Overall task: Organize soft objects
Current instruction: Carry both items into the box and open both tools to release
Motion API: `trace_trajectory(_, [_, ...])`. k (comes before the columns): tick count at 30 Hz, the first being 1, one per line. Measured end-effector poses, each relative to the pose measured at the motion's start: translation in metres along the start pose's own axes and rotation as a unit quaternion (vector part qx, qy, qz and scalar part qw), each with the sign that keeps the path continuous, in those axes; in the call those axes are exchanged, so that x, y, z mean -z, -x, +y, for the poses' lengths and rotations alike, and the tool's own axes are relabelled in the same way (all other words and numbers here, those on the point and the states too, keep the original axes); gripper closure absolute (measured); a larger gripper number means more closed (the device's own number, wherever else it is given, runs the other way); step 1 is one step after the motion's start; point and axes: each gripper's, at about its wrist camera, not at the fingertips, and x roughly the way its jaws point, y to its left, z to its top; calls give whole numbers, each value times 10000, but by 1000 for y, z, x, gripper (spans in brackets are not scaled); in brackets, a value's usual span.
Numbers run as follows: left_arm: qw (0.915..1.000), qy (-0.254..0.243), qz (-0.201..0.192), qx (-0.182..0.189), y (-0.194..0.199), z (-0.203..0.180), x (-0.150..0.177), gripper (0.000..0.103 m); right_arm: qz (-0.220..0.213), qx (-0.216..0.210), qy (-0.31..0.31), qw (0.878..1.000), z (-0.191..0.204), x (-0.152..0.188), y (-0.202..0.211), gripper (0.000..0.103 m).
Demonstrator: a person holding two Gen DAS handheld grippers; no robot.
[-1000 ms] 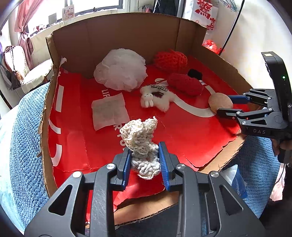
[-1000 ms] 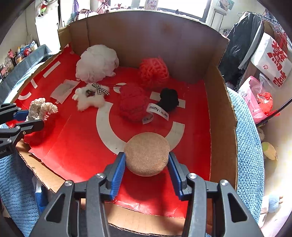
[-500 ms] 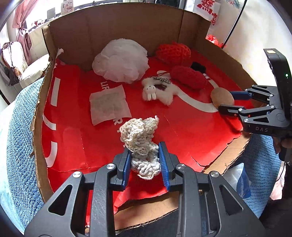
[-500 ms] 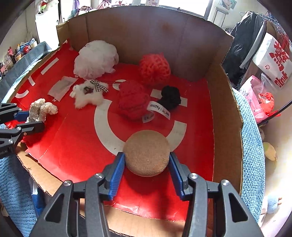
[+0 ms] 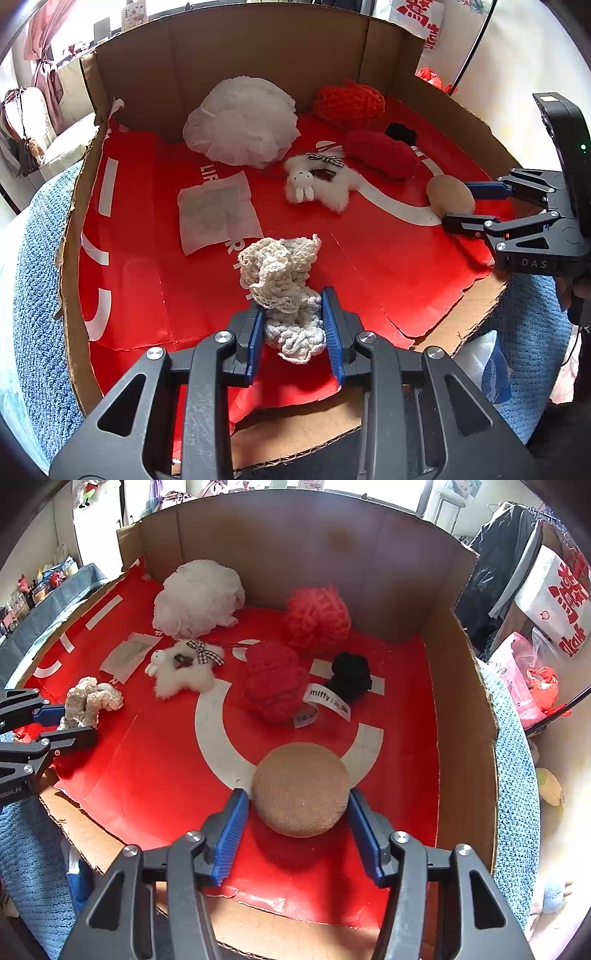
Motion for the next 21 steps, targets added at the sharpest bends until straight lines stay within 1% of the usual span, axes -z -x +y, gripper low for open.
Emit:
trace_trajectory(1, [10000,4,3,3,0,0,0,75,-3,-2,16,10000,2,0,0,39])
trace_trajectory(6, [10000,40,-2,19,1,2,1,73,-21,-20,21,10000,6,2,1,36])
trace_trajectory(7, [10000,50,-3,17,2,2,2,71,-28,-26,13,10000,7,3,2,36])
trace_trajectory(8, [10000,61,-3,22,3,2,2,67,-40,-41,1,10000,8,3,3,36])
trace_trajectory(9, [10000,73,-4,40,3,2,2,50,-54,-56,-12,10000,8,4,5,35])
trace_trajectory(10, [9999,86,-8,52,4,2,2,40,-76,-78,-22,9999,9,4,7,34])
trace_trajectory(13, [9997,37,-238,78,11,1,2,40,-122,-105,-25,9999,11,5,13,33])
trace_trajectory(17, [9993,52,-350,98,21,-3,2,40,-248,-192,-63,9995,13,8,28,31])
trace_trajectory(19, [9990,32,-421,123,28,-6,2,40,-379,-246,-97,9989,14,10,39,26])
trace_trajectory(21, [9986,1,-526,73,37,-11,3,39,-582,-307,-176,9977,14,13,55,24])
